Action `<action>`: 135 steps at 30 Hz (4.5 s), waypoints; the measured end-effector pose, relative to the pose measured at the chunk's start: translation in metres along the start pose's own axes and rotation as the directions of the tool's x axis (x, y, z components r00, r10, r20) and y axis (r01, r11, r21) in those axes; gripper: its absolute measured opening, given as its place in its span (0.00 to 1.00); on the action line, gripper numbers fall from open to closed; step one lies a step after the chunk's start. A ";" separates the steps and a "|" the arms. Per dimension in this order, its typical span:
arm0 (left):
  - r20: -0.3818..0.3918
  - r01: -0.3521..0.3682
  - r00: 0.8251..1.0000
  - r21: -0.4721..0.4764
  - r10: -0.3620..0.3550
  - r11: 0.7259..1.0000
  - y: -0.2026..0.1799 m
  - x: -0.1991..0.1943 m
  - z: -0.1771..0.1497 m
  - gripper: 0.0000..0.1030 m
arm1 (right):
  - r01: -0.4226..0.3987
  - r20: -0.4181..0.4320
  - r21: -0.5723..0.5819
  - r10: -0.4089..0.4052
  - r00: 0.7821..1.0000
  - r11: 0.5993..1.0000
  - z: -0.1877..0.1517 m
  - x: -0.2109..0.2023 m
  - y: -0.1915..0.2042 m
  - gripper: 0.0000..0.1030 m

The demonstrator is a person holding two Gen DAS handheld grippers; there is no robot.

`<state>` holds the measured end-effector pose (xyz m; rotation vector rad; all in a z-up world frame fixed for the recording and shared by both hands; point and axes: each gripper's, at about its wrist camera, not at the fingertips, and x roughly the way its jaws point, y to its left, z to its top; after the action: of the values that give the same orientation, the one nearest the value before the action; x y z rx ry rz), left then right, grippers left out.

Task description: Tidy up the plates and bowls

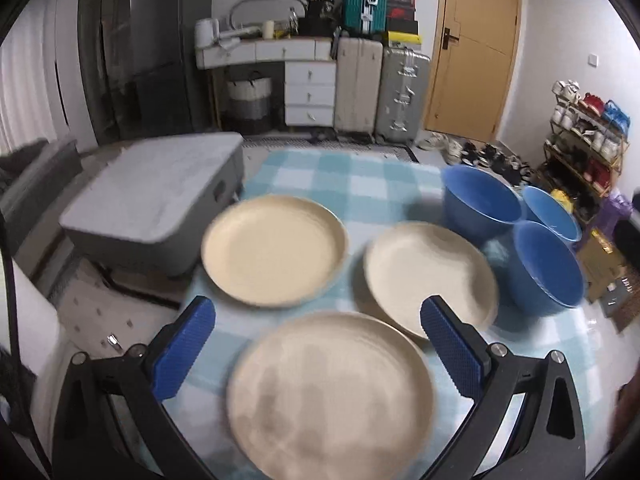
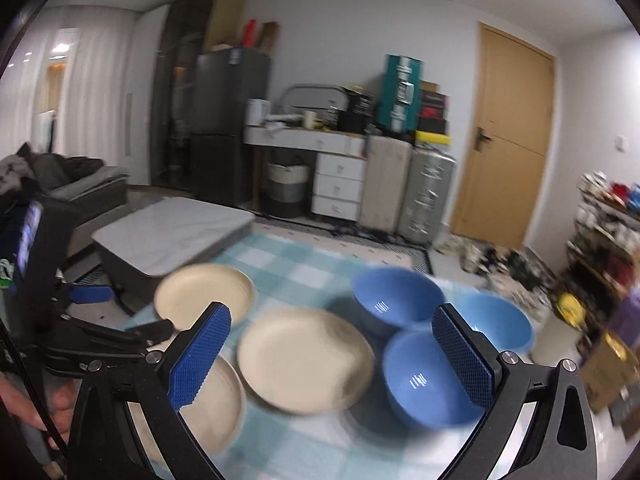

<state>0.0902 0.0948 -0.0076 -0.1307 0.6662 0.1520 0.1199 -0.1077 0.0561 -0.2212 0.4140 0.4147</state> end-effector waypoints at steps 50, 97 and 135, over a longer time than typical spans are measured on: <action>-0.454 0.146 0.856 -0.249 -0.249 0.957 0.177 0.209 0.028 0.09 | -0.290 -0.720 0.070 0.250 0.648 0.954 -0.027 0.394 0.098 0.25; -0.530 0.050 0.828 -0.259 -0.185 0.965 0.176 0.206 0.027 0.09 | -0.222 -0.741 0.076 0.204 0.640 0.972 -0.020 0.392 0.105 0.08; -0.550 0.061 0.816 -0.228 -0.180 0.972 0.160 0.191 0.034 0.09 | -0.145 -0.710 0.178 0.230 0.666 0.973 -0.015 0.362 0.096 0.11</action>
<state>0.2302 0.2767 -0.1116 -0.4255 1.2406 0.0525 0.3750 0.0976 -0.1252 -0.2348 1.2663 0.4983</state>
